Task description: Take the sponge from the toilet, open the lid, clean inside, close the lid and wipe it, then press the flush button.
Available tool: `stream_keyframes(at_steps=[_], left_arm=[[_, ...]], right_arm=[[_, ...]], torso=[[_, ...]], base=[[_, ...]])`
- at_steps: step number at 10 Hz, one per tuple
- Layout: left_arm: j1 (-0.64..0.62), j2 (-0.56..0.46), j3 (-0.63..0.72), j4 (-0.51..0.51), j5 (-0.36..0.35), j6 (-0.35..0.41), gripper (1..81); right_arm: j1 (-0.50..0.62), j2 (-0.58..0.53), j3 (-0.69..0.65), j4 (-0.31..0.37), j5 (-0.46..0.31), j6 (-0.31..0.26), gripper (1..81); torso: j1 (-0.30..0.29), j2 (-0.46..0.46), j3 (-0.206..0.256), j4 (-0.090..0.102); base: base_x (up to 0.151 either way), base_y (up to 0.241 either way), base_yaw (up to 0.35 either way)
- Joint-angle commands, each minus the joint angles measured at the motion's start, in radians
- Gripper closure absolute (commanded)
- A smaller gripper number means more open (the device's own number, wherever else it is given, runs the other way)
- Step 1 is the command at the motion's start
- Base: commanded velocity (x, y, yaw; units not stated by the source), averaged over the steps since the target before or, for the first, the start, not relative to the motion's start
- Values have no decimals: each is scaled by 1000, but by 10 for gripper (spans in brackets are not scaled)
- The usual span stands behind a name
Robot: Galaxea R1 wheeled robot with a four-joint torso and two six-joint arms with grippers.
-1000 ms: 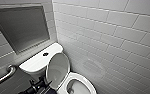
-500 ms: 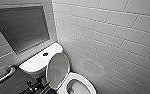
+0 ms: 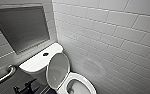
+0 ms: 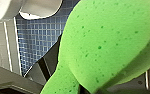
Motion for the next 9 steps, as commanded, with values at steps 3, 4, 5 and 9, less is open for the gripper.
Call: stream_keyframes(at_steps=[3,4,5,9], left_arm=[[-52,23,-103,732,10,50,10],[-23,37,-140,959,14,47,10],[17,36,-104,760,54,34,10],[239,67,-169,1521,331,44,10]], right_arm=[[15,-39,14,-15,-64,-1,811],[15,-39,11,-15,-64,-2,811],[15,-41,7,-15,-62,-5,811],[15,-29,-18,-19,-39,-15,811]], torso=[[0,0,0,0],[0,0,0,0],[0,0,0,0],[0,0,0,0]], base=[[0,0,0],[0,0,0],[0,0,0],[0,0,0]])
